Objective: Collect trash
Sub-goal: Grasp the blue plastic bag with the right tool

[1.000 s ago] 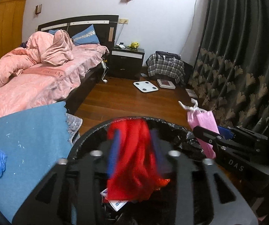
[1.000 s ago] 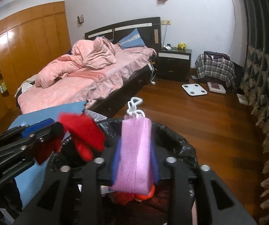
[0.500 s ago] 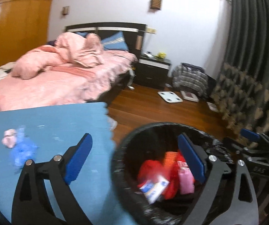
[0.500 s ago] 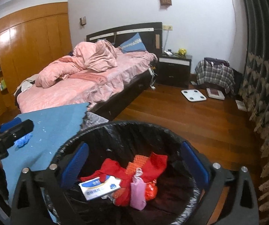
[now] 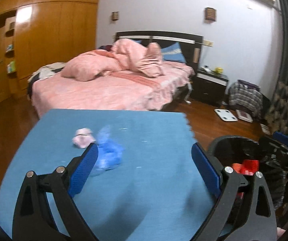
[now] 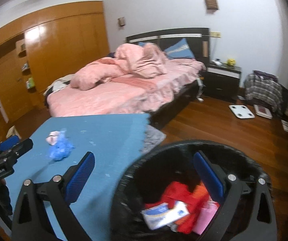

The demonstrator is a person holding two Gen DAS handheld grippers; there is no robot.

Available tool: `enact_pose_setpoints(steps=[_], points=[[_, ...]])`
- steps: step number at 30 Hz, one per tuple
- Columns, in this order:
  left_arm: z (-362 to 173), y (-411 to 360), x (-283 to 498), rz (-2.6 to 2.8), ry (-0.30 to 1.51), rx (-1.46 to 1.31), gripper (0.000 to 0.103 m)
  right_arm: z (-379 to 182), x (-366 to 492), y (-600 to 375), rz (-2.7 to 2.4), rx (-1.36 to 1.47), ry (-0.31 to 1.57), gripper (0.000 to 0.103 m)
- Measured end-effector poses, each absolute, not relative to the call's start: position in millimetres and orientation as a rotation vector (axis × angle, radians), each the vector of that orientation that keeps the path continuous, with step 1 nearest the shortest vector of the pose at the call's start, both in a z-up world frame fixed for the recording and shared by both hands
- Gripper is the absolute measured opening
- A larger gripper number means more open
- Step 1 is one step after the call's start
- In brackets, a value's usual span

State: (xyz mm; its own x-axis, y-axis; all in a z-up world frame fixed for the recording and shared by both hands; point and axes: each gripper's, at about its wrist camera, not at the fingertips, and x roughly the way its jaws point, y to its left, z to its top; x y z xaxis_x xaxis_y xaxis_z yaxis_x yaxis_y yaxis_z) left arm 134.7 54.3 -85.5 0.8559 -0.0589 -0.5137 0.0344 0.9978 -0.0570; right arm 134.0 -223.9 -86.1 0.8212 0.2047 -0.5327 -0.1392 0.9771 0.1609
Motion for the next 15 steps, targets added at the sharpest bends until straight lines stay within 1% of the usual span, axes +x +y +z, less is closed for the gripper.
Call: enact_pose_setpoints(steps=[9, 15], points=[[-97, 131, 137, 0.089, 0.565, -0.068, 0.092, -87, 167, -143, 0.297, 0.077, 0.577, 0.097], [-108, 174, 151, 0.157, 0.582, -0.080, 0.092, -101, 192, -89, 0.366, 0.042, 0.606, 0.097]])
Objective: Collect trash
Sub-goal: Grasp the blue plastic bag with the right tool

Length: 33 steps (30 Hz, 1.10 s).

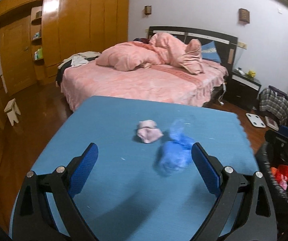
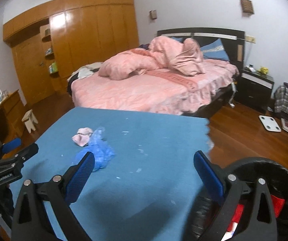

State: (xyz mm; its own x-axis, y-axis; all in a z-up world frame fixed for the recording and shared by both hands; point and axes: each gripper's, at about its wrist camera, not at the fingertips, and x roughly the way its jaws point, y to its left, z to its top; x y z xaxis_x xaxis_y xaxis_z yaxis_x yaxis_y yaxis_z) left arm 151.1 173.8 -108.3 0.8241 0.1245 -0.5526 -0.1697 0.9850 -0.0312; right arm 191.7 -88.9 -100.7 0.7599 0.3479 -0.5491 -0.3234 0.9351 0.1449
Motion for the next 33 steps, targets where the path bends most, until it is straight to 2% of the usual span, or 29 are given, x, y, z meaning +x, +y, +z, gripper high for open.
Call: enact_pose_setpoints(steps=[16, 29, 33], points=[[-151, 249, 189, 0.224, 0.649, -0.100, 0.091, -154, 245, 12, 0.468, -0.004, 0.709, 0.097], [-175, 272, 198, 0.240, 0.688, -0.140, 0.092, -191, 262, 56, 0.493, -0.053, 0.840, 0.097], [-179, 275, 199, 0.237, 0.700, -0.146, 0.092, -197, 263, 60, 0.487, -0.073, 0.874, 0.091]])
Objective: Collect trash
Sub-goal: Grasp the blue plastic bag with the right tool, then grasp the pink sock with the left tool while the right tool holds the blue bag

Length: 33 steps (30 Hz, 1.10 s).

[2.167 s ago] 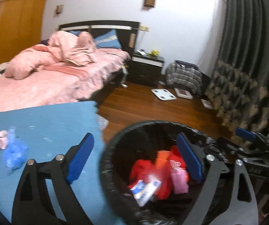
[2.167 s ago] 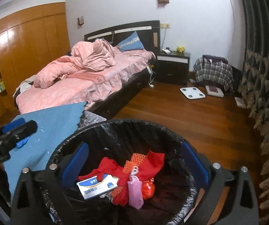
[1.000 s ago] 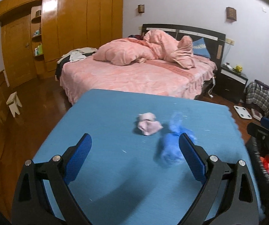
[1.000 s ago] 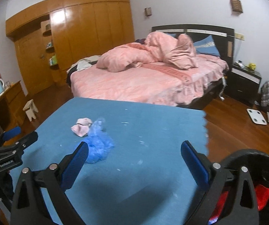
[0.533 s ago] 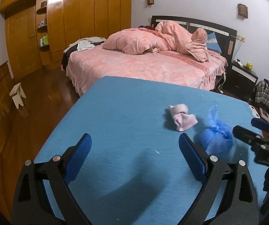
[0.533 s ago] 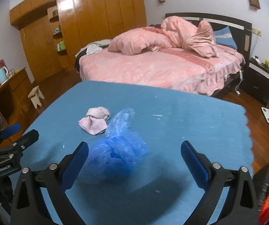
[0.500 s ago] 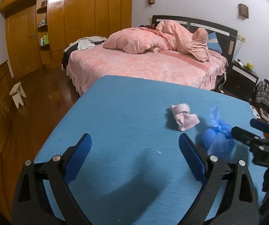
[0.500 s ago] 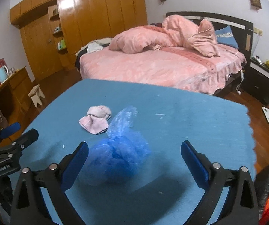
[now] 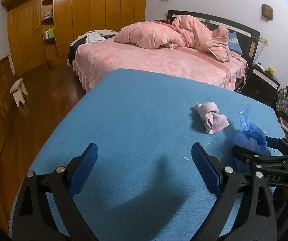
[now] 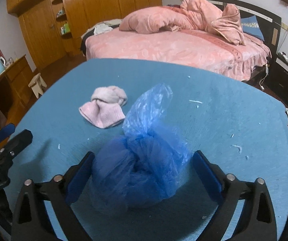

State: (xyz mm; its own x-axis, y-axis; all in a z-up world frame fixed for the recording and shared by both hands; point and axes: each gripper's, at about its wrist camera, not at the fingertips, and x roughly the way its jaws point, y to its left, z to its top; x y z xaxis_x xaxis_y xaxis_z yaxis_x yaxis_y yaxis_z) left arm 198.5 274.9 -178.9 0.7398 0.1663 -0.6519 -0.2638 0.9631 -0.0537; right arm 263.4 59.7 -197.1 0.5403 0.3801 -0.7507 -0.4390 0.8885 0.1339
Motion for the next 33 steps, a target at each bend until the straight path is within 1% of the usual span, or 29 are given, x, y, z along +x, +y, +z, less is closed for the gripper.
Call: enact_pose_setpoints(steps=[3, 5, 8, 11, 17, 24, 33], points=[[-180, 276, 197, 0.238, 0.702, -0.151, 0.091, -198, 262, 63, 0.496, -0.090, 0.874, 0.081], [-179, 275, 198, 0.240, 0.702, -0.152, 0.092, -198, 259, 64, 0.516, -0.098, 0.873, 0.069], [-179, 274, 198, 0.235, 0.706, -0.152, 0.092, -197, 257, 61, 0.538, -0.088, 0.876, 0.061], [-178, 269, 200, 0.221, 0.706, -0.152, 0.092, -195, 257, 56, 0.547, -0.070, 0.879, 0.058], [-172, 250, 219, 0.175, 0.694, -0.135, 0.092, -179, 267, 33, 0.507, -0.029, 0.828, 0.057], [-172, 220, 264, 0.107, 0.691, -0.125, 0.092, -173, 299, -3, 0.420, -0.027, 0.802, 0.057], [-193, 200, 317, 0.080, 0.778, -0.112, 0.091, -179, 317, -34, 0.381, -0.002, 0.814, 0.058]])
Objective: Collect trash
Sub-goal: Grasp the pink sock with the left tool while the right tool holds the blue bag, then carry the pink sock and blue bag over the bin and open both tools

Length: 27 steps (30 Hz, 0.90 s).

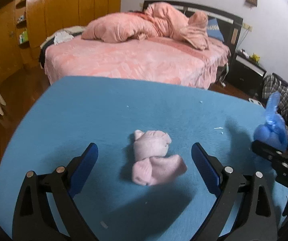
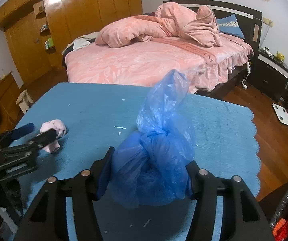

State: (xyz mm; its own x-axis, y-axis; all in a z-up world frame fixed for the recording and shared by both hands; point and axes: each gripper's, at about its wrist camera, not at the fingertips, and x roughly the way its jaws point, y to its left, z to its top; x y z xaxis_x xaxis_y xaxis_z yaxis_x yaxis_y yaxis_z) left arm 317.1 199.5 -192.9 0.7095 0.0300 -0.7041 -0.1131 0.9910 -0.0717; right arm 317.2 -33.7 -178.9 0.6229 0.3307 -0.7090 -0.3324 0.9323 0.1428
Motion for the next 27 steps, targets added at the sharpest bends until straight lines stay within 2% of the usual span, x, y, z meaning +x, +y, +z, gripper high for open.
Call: enact_pose_setpoints(steps=[1, 2, 3, 5, 6, 7, 8, 9, 12, 27], points=[[-196, 198, 323, 0.079, 0.797, -0.119, 0.091, -179, 317, -35, 0.382, 0.000, 0.814, 0.058], [-198, 199, 326, 0.078, 0.809, -0.124, 0.086, -179, 316, -37, 0.383, 0.003, 0.814, 0.058], [-200, 199, 329, 0.073, 0.820, -0.130, 0.073, -179, 316, -38, 0.384, 0.006, 0.815, 0.058], [-207, 199, 336, 0.062, 0.861, -0.145, 0.062, -178, 315, -39, 0.385, 0.009, 0.815, 0.058], [-208, 198, 338, 0.069, 0.865, -0.140, 0.061, -178, 314, -40, 0.384, 0.012, 0.815, 0.058], [-207, 195, 338, 0.061, 0.861, -0.136, 0.055, -178, 313, -41, 0.385, 0.015, 0.816, 0.058], [-207, 194, 337, 0.054, 0.860, -0.131, 0.044, -177, 313, -41, 0.384, 0.021, 0.816, 0.058], [-207, 191, 336, 0.060, 0.860, -0.115, 0.038, -176, 312, -43, 0.382, 0.026, 0.816, 0.058], [-204, 188, 333, 0.065, 0.850, -0.100, 0.034, -173, 309, -47, 0.377, 0.037, 0.813, 0.058], [-150, 153, 277, 0.058, 0.744, -0.088, 0.033, -138, 283, -66, 0.376, 0.070, 0.753, 0.058]])
